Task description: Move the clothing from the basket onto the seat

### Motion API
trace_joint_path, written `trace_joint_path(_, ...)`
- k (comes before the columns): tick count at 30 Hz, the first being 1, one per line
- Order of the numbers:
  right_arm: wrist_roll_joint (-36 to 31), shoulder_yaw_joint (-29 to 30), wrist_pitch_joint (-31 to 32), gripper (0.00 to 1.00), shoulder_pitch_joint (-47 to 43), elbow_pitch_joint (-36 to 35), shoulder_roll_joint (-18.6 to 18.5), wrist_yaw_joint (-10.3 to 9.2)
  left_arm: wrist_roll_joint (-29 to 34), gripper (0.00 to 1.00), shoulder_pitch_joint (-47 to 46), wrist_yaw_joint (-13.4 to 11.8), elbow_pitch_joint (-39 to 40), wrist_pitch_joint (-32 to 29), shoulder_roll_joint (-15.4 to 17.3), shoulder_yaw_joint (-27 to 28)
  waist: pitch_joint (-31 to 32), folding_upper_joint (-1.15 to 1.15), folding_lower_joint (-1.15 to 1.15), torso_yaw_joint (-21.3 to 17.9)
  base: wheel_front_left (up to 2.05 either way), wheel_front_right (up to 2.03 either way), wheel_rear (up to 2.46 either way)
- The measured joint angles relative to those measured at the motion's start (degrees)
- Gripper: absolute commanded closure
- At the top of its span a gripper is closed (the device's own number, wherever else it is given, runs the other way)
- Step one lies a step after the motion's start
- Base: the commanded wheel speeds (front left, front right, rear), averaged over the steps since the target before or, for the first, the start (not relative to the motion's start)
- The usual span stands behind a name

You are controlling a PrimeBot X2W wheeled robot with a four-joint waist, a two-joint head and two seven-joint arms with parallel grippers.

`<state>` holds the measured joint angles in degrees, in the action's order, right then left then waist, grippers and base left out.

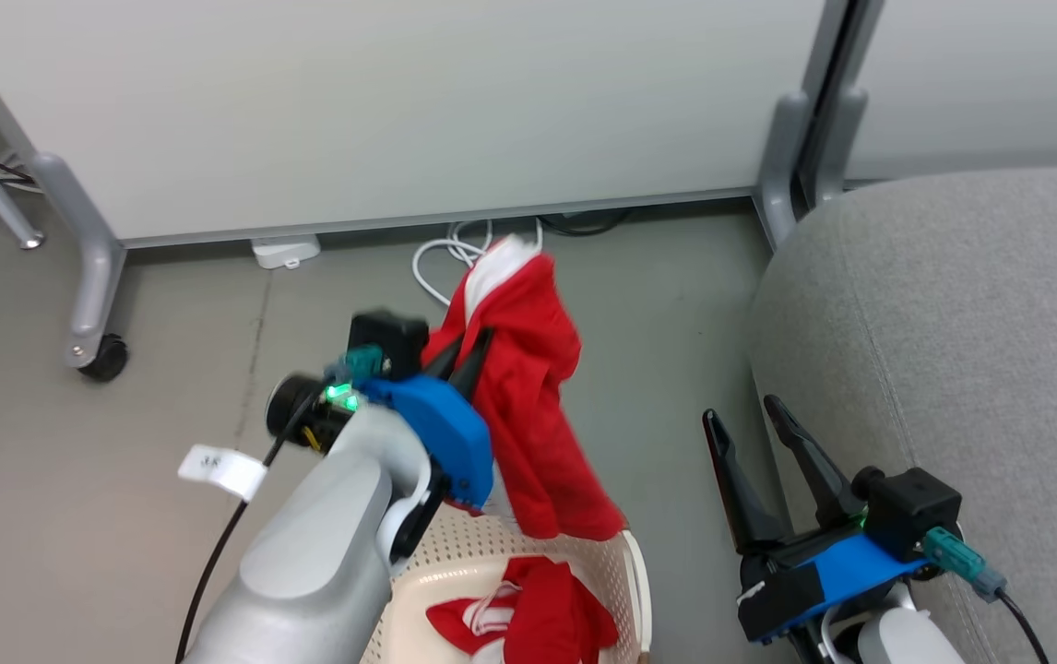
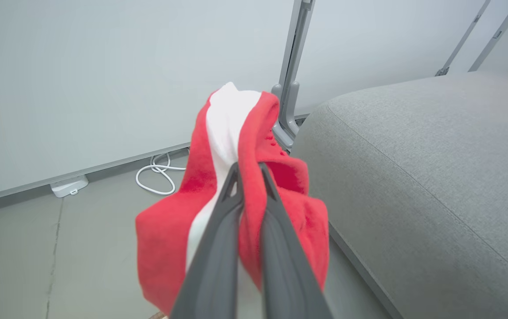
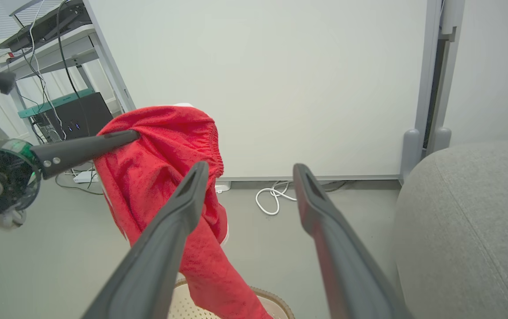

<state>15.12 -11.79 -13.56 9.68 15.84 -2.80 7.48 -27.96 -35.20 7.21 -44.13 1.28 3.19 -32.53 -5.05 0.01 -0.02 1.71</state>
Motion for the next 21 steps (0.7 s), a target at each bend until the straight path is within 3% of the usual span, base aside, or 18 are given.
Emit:
trace_joint_path(9,-0.5,-2.3,3.8,0.00,-0.7,-1.0,0.0,0.01,-6.5,1.00,-5.9,-0.3,7.3,-1.2,-0.3,-6.4,2.7,0.00,0.01,2.0,0.00,0.00,0.00)
trace_joint_path(16,-0.4,-3.7,5.0,0.00,-0.6,-1.0,0.0,0.00,-11.5,1.00,-8.4,-3.4,9.0,0.3,-0.3,-11.5,3.3,0.00,0.02,1.4,0.00,0.00,0.00)
trace_joint_path(21,-2.0,-5.0,6.7,0.00,0.3,-0.1,0.0,0.01,-14.0,1.00,-9.2,-4.2,9.0,0.9,-0.3,-14.3,2.9,0.00,0.02,0.9,0.00,0.00,0.00)
